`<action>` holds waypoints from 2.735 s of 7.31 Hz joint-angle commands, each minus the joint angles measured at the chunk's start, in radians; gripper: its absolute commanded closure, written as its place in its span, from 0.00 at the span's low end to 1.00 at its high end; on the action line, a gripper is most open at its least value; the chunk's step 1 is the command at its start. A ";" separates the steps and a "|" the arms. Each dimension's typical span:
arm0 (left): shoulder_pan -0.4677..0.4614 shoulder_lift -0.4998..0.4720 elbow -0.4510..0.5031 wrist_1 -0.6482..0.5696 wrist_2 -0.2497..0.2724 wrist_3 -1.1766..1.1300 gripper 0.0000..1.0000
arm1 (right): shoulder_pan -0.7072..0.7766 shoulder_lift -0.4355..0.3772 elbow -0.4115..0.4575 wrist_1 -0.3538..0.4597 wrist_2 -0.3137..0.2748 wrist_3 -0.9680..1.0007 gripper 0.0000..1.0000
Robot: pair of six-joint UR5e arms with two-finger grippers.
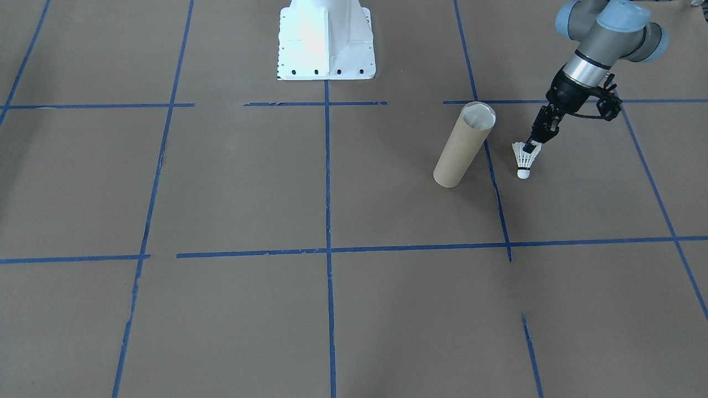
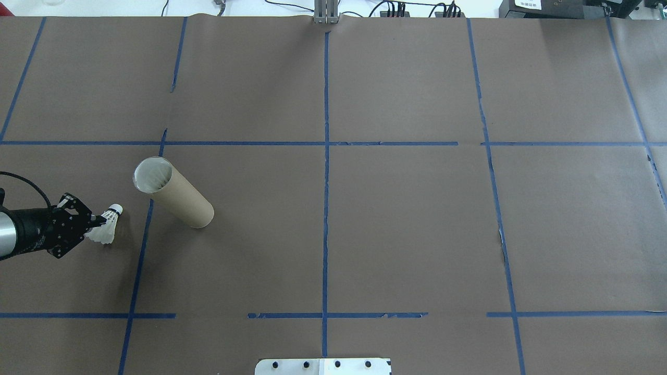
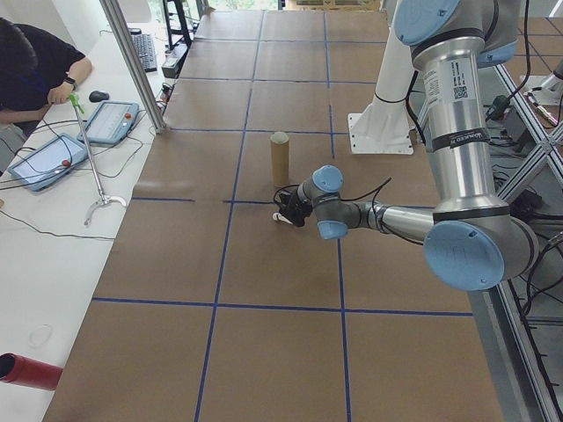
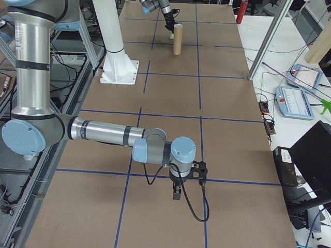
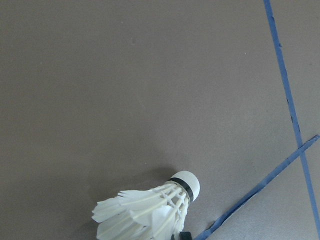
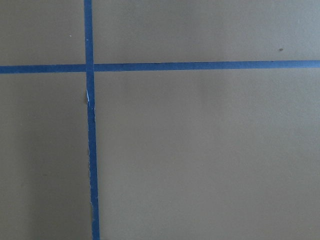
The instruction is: Collect badminton balls into bucket
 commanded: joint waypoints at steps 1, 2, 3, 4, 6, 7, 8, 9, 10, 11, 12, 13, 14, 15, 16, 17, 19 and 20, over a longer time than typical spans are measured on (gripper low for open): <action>-0.001 0.000 -0.041 0.041 -0.009 0.014 1.00 | 0.000 0.000 0.000 0.000 0.000 0.000 0.00; -0.001 -0.004 -0.110 0.159 -0.053 0.073 1.00 | 0.000 0.000 0.000 0.000 0.000 0.000 0.00; -0.011 -0.013 -0.176 0.297 -0.107 0.203 1.00 | 0.000 0.000 0.000 0.000 0.000 0.000 0.00; -0.034 -0.016 -0.230 0.384 -0.125 0.304 1.00 | 0.000 0.000 0.000 0.000 0.000 0.000 0.00; -0.143 -0.006 -0.267 0.397 -0.316 0.507 1.00 | 0.000 0.000 0.000 0.000 0.000 0.000 0.00; -0.152 -0.003 -0.284 0.414 -0.380 0.535 1.00 | 0.000 0.000 0.000 0.000 0.000 0.000 0.00; -0.159 -0.003 -0.340 0.511 -0.395 0.593 1.00 | 0.000 0.000 0.000 0.000 0.000 0.000 0.00; -0.160 -0.007 -0.429 0.682 -0.396 0.712 1.00 | 0.000 0.000 0.000 0.000 0.000 0.000 0.00; -0.171 -0.015 -0.494 0.819 -0.396 0.835 1.00 | 0.000 0.000 0.000 0.000 0.000 0.000 0.00; -0.216 -0.018 -0.540 0.910 -0.396 0.959 1.00 | 0.000 0.000 0.000 0.000 0.000 0.000 0.00; -0.235 -0.045 -0.595 1.041 -0.396 1.047 1.00 | 0.000 0.000 0.000 0.000 0.000 0.000 0.00; -0.254 -0.155 -0.620 1.225 -0.396 1.104 1.00 | 0.000 0.000 0.000 0.000 0.000 0.000 0.00; -0.319 -0.366 -0.616 1.502 -0.394 1.191 1.00 | 0.000 0.000 0.000 0.000 0.000 0.000 0.00; -0.367 -0.624 -0.593 1.835 -0.382 1.286 1.00 | 0.000 0.000 0.000 0.000 0.000 0.000 0.00; -0.369 -0.785 -0.539 2.010 -0.382 1.333 1.00 | 0.000 0.000 0.000 0.000 0.000 0.000 0.00; -0.369 -0.834 -0.499 2.027 -0.380 1.335 1.00 | 0.000 0.000 0.000 0.000 0.000 0.000 0.00; -0.367 -0.930 -0.406 2.056 -0.380 1.335 1.00 | 0.000 0.000 0.000 0.000 0.000 0.000 0.00; -0.364 -0.961 -0.387 2.078 -0.382 1.335 1.00 | 0.000 0.000 0.000 0.000 0.000 0.000 0.00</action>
